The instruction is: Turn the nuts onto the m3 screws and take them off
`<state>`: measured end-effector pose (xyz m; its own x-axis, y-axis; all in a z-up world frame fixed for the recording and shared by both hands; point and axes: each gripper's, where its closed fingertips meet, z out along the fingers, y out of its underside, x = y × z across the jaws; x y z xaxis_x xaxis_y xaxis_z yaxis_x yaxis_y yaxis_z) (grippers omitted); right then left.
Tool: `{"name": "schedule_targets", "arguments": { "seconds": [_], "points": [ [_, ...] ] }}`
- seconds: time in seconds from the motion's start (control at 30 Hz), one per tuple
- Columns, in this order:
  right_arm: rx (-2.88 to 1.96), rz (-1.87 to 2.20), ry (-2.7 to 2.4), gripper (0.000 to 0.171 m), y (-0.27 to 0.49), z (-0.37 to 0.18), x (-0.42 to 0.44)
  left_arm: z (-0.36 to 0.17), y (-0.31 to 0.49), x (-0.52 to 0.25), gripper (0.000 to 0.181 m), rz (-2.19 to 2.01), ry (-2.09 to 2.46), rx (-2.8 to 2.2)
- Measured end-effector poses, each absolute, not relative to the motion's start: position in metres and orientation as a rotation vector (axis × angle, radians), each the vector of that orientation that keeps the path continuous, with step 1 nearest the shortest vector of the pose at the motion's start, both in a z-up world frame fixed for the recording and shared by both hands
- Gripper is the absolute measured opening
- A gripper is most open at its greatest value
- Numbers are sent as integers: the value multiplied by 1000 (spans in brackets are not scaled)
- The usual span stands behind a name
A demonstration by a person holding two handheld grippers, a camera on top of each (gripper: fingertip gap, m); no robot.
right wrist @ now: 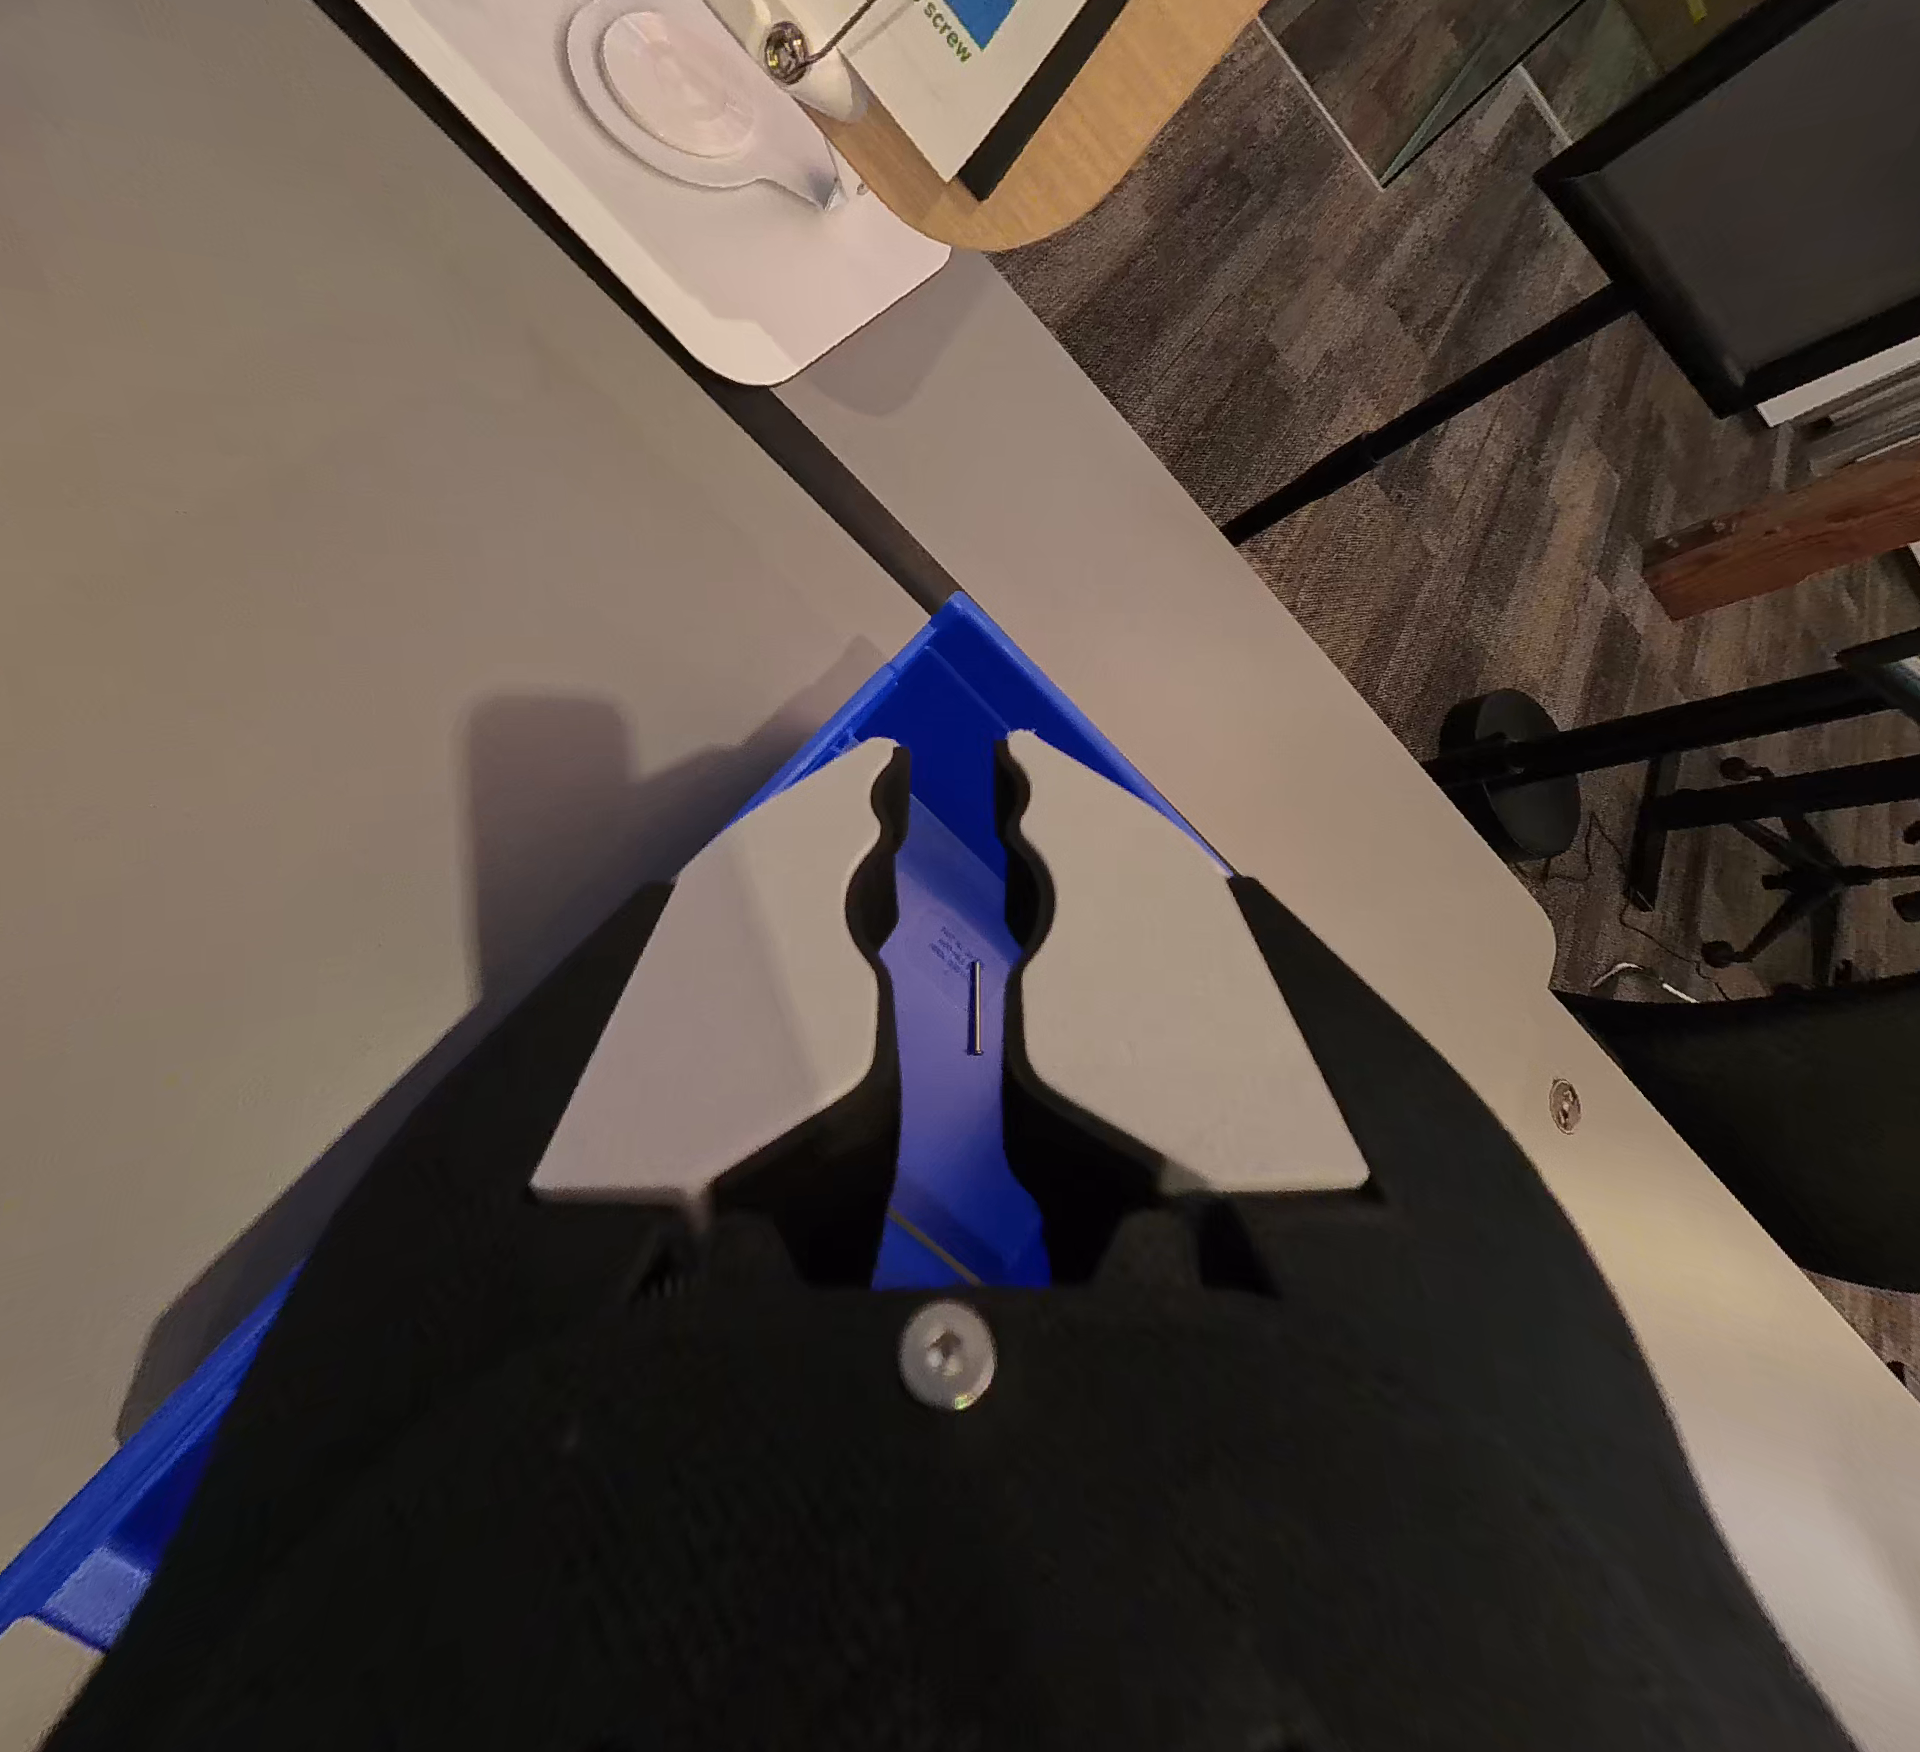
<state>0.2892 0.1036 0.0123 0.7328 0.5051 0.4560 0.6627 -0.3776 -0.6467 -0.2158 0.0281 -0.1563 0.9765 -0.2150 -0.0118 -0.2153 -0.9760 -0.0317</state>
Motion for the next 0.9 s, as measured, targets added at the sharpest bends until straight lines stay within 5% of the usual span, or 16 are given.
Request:
{"name": "schedule_targets", "arguments": {
  "seconds": [0.2, 0.5, 0.73, 0.9],
  "points": [
    [-2064, -240, -894, 16, 104, 10, 289, -157, 25, -217, 4, -6, 336, -3107],
    [-2051, -243, -893, 16, 102, 14, 289, -136, 28, -206, 3, -215, 386, -3024],
    [-1894, -115, -934, 16, 88, 42, 252, 11, 45, -138, 2, -632, 529, -2279],
    [-1463, 597, -1098, 18, 17, 98, 147, 102, -3, -17, 2, -1097, 821, -1636]
  ]
}}
